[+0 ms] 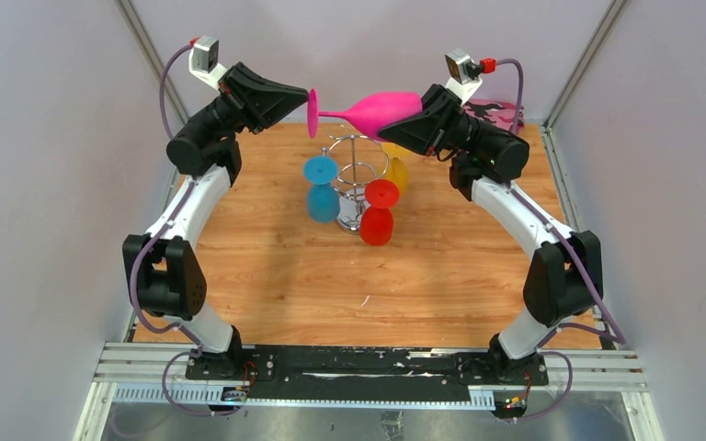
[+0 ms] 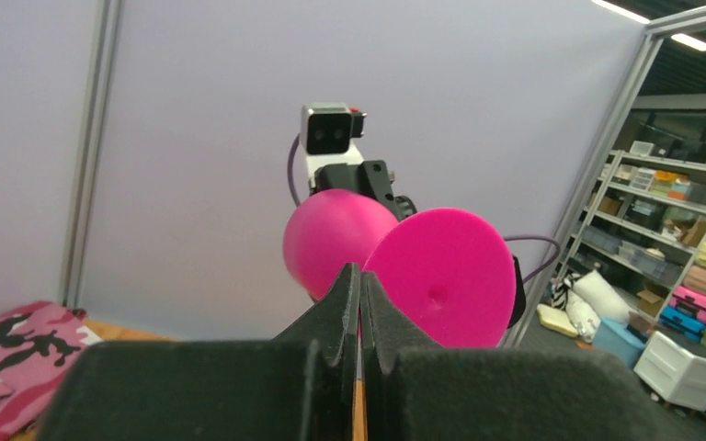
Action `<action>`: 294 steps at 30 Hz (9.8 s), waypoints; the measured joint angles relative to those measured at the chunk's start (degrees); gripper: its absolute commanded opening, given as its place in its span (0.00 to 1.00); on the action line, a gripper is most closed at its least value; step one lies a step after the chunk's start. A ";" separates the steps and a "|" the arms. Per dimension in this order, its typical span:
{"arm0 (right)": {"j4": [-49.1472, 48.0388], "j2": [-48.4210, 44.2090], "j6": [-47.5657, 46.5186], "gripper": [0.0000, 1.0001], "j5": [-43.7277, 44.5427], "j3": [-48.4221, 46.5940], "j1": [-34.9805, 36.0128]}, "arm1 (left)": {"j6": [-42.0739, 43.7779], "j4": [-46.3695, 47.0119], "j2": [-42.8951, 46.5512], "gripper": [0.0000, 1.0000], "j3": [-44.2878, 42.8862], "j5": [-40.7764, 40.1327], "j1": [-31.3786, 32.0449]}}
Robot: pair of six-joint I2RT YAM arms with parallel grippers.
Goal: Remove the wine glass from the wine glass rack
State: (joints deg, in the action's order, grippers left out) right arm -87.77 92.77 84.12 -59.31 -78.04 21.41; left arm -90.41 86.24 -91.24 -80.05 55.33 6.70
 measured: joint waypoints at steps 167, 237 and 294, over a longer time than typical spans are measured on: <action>118.27 -14.88 -85.68 0.59 50.31 -15.41 -12.31 | 45.70 -87.93 23.08 0.49 18.93 -22.32 -0.63; 109.96 -13.86 -80.63 0.55 41.42 -10.67 -12.26 | 41.92 -82.01 19.87 0.00 26.18 -15.82 -1.29; 108.61 -12.48 -80.04 0.55 39.71 -10.36 -12.24 | 33.07 -78.55 24.63 0.00 29.29 -6.95 -3.96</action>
State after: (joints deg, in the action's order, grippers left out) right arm 20.84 80.29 4.08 -19.59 -88.40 9.17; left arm -57.34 7.68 -66.61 -50.76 48.38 2.74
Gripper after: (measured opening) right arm 0.547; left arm 0.027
